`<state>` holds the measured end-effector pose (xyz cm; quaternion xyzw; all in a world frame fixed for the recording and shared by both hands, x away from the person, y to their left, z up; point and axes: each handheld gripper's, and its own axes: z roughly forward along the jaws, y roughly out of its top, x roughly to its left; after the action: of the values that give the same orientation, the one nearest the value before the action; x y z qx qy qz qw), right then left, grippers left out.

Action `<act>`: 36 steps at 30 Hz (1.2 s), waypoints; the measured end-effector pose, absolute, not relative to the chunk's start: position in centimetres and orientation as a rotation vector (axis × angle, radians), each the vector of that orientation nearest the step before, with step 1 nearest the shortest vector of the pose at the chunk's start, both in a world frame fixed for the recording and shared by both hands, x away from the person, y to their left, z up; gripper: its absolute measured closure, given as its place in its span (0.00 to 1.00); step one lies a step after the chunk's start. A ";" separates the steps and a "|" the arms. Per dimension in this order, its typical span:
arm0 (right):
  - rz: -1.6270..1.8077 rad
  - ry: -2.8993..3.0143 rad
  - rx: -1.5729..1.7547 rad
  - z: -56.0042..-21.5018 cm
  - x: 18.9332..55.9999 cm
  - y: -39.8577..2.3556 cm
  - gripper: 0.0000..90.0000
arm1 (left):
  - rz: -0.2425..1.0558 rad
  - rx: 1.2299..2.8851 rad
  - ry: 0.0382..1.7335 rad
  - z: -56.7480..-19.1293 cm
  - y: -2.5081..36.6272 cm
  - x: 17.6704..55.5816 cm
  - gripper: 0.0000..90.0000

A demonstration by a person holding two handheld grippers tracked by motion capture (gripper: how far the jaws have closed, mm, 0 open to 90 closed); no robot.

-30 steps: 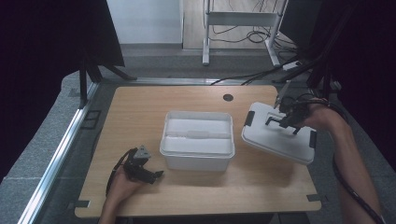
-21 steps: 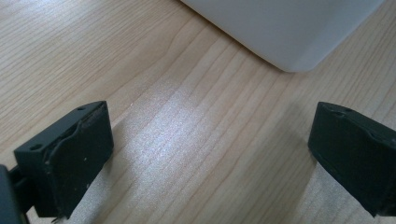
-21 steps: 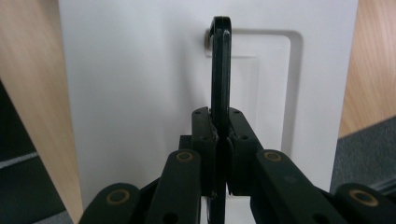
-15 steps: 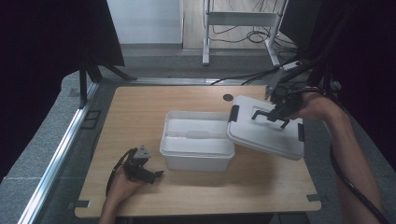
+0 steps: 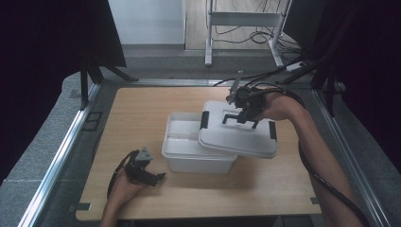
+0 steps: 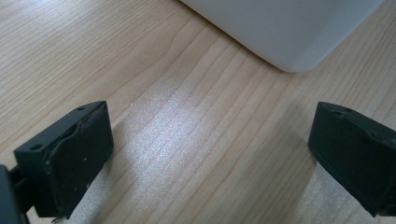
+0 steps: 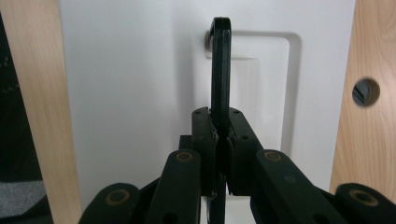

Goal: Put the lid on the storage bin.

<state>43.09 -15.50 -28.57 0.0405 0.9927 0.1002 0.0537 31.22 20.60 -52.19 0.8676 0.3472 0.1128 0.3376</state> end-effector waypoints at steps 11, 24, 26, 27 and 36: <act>0.334 3.031 -0.004 -29.1 42.8 -7.8 0.93 | 0.296 2.261 0.905 -52.2 20.6 31.2 0.00; 0.255 3.072 -0.058 -31.2 42.5 -3.2 0.92 | 0.296 2.261 0.905 -52.2 20.6 31.2 0.00; 0.252 3.070 -0.039 -31.4 42.7 -3.4 0.92 | 0.296 2.261 0.905 -52.2 20.6 31.2 0.00; 0.278 3.076 -0.035 -31.5 42.7 -3.5 0.92 | 0.296 2.261 0.905 -52.2 20.6 31.2 0.00; 0.359 3.060 -0.018 -32.2 42.5 -4.3 0.66 | 0.297 2.261 0.906 -52.2 20.6 31.2 0.00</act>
<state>42.47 -4.26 -32.16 -0.0059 0.9927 0.1165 0.0305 31.22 20.61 -52.18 0.8675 0.3474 0.1138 0.3373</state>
